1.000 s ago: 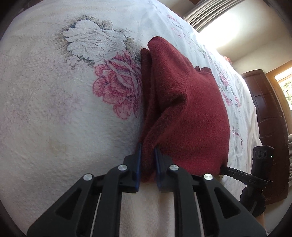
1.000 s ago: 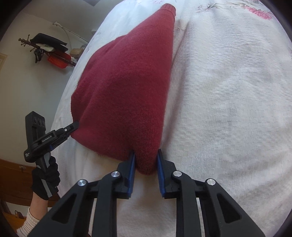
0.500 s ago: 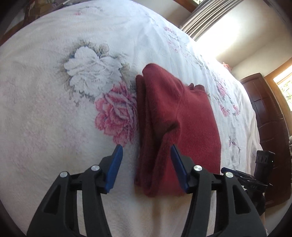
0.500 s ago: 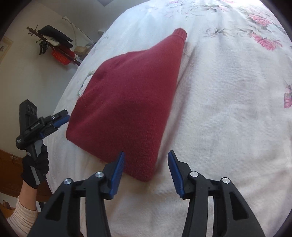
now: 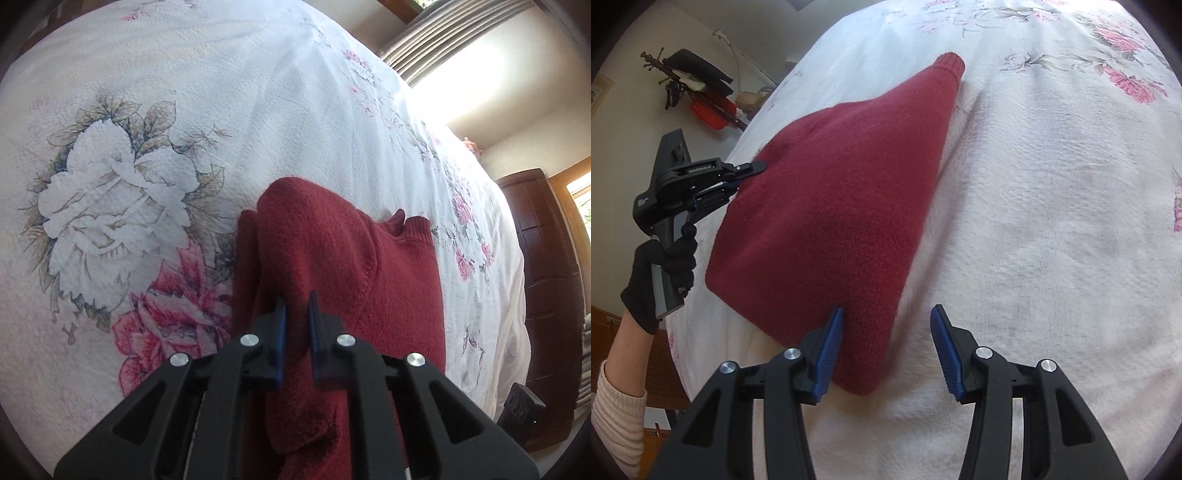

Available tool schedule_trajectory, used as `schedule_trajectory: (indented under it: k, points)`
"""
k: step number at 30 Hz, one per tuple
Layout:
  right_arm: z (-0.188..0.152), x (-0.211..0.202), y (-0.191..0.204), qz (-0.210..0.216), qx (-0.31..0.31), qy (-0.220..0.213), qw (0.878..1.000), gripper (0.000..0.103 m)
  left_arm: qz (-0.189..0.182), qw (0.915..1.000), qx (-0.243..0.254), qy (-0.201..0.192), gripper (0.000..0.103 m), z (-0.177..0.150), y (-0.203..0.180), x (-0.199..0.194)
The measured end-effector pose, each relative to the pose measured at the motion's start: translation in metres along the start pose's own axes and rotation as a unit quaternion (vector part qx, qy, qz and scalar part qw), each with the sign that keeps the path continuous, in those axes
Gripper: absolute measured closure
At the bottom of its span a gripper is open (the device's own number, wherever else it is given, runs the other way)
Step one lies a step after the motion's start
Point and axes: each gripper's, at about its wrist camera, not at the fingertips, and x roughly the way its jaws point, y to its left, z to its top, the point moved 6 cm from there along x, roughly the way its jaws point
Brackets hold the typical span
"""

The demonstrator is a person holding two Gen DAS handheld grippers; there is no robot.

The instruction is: Fold small clothes

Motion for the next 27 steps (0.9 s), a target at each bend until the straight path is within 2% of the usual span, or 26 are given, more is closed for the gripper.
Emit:
schedule_trajectory:
  k: [2,4,5,7,8,9,11,18,22,24,26,27]
  points:
    - [0.002,0.001,0.001,0.003,0.004,0.000,1.000,0.053,0.002,0.9998,-0.016,0.011,0.094,-0.004,0.014,0.005]
    - [0.000,-0.002,0.000,0.002,0.001,0.000,1.000,0.053,-0.023,0.9994,-0.020,0.016,0.092,-0.006,0.015,0.001]
    - [0.000,-0.004,0.001,0.000,-0.003,-0.001,1.000,0.053,-0.039,0.9988,-0.020,0.022,0.086,-0.007,0.012,-0.002]
    - [0.003,-0.006,0.004,0.000,-0.009,-0.002,1.000,0.052,-0.062,0.9976,-0.011,0.029,0.063,-0.012,0.007,-0.012]
    - [0.005,-0.008,0.005,0.002,-0.010,-0.004,1.000,0.051,-0.070,0.9972,0.001,0.025,0.045,-0.015,0.004,-0.018]
    - [0.008,-0.011,0.005,0.004,-0.009,-0.008,1.000,0.048,-0.071,0.9972,0.012,0.020,0.033,-0.017,0.003,-0.023]
    - [0.014,-0.015,0.004,0.014,0.000,-0.016,1.000,0.044,-0.077,0.9964,0.015,0.031,0.025,-0.022,0.006,-0.024]
    - [0.032,-0.002,-0.004,0.058,0.040,-0.013,0.997,0.038,-0.106,0.9892,0.006,0.101,0.025,-0.039,0.014,0.018]
    - [0.042,0.015,-0.012,0.074,0.056,-0.001,0.996,0.032,-0.125,0.9855,0.026,0.112,0.025,-0.040,-0.002,0.039]
    - [0.048,0.023,-0.016,0.098,0.067,0.002,0.993,0.025,-0.114,0.9850,0.046,0.121,0.025,-0.042,-0.012,0.048]
    - [0.053,0.034,-0.016,0.124,0.084,0.004,0.989,0.024,-0.109,0.9842,0.062,0.125,0.026,-0.042,-0.019,0.055]
    - [0.056,0.040,-0.017,0.135,0.095,0.005,0.986,0.024,-0.110,0.9840,0.065,0.124,0.033,-0.042,-0.022,0.056]
